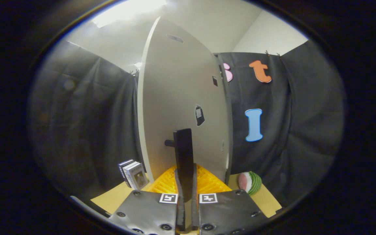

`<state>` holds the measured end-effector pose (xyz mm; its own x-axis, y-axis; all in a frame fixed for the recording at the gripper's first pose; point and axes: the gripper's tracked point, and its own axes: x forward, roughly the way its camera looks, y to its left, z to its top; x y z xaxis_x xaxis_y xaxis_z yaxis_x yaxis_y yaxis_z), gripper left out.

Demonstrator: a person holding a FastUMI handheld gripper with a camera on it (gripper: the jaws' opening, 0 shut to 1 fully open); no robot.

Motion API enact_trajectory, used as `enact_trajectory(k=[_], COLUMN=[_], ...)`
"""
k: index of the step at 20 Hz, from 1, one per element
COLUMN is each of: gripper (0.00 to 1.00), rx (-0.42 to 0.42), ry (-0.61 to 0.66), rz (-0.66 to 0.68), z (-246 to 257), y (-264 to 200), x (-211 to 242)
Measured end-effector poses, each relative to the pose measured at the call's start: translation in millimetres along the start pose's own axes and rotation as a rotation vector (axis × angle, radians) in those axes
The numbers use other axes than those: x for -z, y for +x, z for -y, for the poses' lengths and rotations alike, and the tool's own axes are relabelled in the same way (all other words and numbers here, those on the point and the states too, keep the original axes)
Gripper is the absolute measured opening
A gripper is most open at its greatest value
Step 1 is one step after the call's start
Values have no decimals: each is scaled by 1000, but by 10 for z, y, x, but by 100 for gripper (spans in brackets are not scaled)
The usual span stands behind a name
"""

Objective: Open the shoe cabinet door, grab the shoes and put them into the shoe cabinet, then close the shoe cabinet door.

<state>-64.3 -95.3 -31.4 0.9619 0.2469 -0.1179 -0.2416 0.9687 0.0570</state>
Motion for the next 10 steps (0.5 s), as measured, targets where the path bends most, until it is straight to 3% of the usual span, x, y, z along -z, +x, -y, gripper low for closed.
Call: enact_trajectory(k=[10], gripper=[7], rx=[162], ry=[14], rz=[4], z=[994], y=[-151], x=[-36])
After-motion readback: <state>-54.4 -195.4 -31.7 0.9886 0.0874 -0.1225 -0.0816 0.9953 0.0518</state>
